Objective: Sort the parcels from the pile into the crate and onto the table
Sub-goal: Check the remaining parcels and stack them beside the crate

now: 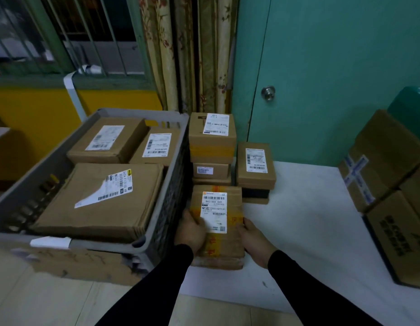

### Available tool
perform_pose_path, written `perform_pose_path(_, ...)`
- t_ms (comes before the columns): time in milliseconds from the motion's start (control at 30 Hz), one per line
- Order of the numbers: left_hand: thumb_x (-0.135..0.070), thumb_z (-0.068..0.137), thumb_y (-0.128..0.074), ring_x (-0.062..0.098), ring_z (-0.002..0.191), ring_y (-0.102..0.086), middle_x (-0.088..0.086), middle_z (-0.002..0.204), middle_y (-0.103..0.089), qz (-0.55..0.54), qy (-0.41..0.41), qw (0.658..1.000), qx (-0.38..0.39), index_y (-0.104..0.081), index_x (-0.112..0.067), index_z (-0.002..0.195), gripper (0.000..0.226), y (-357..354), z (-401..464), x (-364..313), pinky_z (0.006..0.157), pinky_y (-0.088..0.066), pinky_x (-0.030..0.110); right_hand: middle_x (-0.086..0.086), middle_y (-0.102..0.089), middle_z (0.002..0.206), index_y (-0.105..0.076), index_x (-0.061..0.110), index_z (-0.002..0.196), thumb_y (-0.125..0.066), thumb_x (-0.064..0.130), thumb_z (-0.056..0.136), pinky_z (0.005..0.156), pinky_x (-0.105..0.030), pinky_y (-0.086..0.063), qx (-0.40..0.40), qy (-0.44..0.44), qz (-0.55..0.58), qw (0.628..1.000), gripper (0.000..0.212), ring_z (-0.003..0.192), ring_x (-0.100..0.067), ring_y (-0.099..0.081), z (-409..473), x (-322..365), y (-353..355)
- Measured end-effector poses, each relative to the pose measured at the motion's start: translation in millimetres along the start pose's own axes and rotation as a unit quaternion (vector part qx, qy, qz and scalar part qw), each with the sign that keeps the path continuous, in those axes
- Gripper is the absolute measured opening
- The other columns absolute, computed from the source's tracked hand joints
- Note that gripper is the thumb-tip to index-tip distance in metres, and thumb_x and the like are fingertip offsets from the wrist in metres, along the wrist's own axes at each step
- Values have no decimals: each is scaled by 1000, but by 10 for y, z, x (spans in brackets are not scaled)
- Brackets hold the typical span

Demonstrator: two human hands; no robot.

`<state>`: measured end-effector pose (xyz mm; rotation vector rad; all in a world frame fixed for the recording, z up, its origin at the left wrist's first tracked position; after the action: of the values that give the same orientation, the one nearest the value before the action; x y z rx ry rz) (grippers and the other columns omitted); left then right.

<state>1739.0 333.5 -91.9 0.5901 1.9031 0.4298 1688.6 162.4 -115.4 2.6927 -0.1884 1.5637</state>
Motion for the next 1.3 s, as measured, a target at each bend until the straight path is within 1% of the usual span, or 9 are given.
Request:
perform_pose_path(167, -26, 103, -47, 34, 124, -57, 12, 142, -54, 78, -38, 996, -25, -42, -19, 145, 43, 2, 193, 43, 106, -46, 42, 17, -62, 131, -38, 43, 142, -54, 39, 103, 85, -21, -56, 50, 14, -24, 998, 42, 113, -1, -63, 203, -36, -78)
perform_pose_path(300, -23, 105, -37, 38, 138, -41, 17, 160, -23, 182, -31, 983, 11, -30, -24, 155, 51, -154, 271, 121, 114, -37, 42, 17, -58, 131, -22, 46, 150, -46, 21, 108, 84, -18, -55, 74, -3, -69, 995, 54, 114, -1, -60, 347, -233, -68)
perform_pose_path(500, -23, 103, -35, 43, 152, -12, 19, 167, 8, 278, -7, 959, 45, -7, -26, 162, 65, -163, 322, 129, 124, -20, 50, 13, -54, 133, -17, 45, 153, -37, 22, 111, 78, -12, -52, 83, -12, -101, 991, 52, 106, 5, -56, 422, -233, -73)
perform_pose_path(600, -26, 104, -33, 40, 153, -9, 17, 168, 6, 311, -29, 950, 30, -10, -27, 161, 62, -125, 337, 44, 125, -15, 50, 6, -49, 148, -21, 42, 150, -40, 32, 109, 92, -19, -49, 80, -10, -110, 991, 47, 117, -8, -57, 327, -133, -62)
perform_pose_path(733, -33, 105, -36, 39, 149, -20, 16, 166, -13, 335, -70, 939, 32, -20, -23, 160, 58, -167, 309, -245, 123, -20, 47, -4, -29, 165, -19, 22, 161, -44, 45, 106, 120, -39, -32, 13, -51, -140, 989, 65, 148, -26, -36, 332, -139, 223)
perform_pose_path(900, -37, 101, -41, 38, 147, -27, 12, 161, -28, 357, -37, 929, 88, -33, -22, 152, 54, -252, 232, -207, 121, -24, 51, -4, -35, 162, -27, 21, 160, -47, 44, 105, 120, -43, -34, -23, -63, -138, 988, 63, 145, -26, -40, 245, -198, 458)
perform_pose_path(1033, -39, 102, -41, 41, 151, -10, 14, 165, -8, 415, -56, 901, 108, -24, -30, 154, 55, -299, 31, -90, 121, -16, 55, -2, -36, 161, -29, 24, 158, -41, 35, 107, 121, -41, -33, 39, -79, -163, 983, 53, 144, -27, -41, 169, -329, 293)
perform_pose_path(1200, -45, 105, -34, 40, 154, 4, 12, 169, 7, 435, -74, 888, 129, -12, -36, 159, 60, -230, 57, 74, 124, -7, 54, 5, -65, 131, -55, 28, 137, -47, 32, 105, 111, -35, -44, 87, -56, -109, 989, 33, 123, -17, -60, 14, -291, -5)
perform_pose_path(1300, -41, 105, -35, 38, 155, 8, 10, 169, 11, 445, -78, 883, 127, -7, -37, 160, 63, -164, 100, 155, 126, -5, 53, 5, -69, 121, -56, 30, 129, -50, 24, 105, 91, -23, -48, 101, -46, -74, 991, 25, 114, -14, -64, -23, -275, -111)
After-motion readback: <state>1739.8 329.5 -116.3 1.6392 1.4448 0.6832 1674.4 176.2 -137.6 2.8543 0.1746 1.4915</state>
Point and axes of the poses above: each hand's wrist, its own z-axis towards the middle knuckle, its own y-axis out of the back of the hand, x = y × z, the point moved 3 cm from there along z, towards the middle knuckle
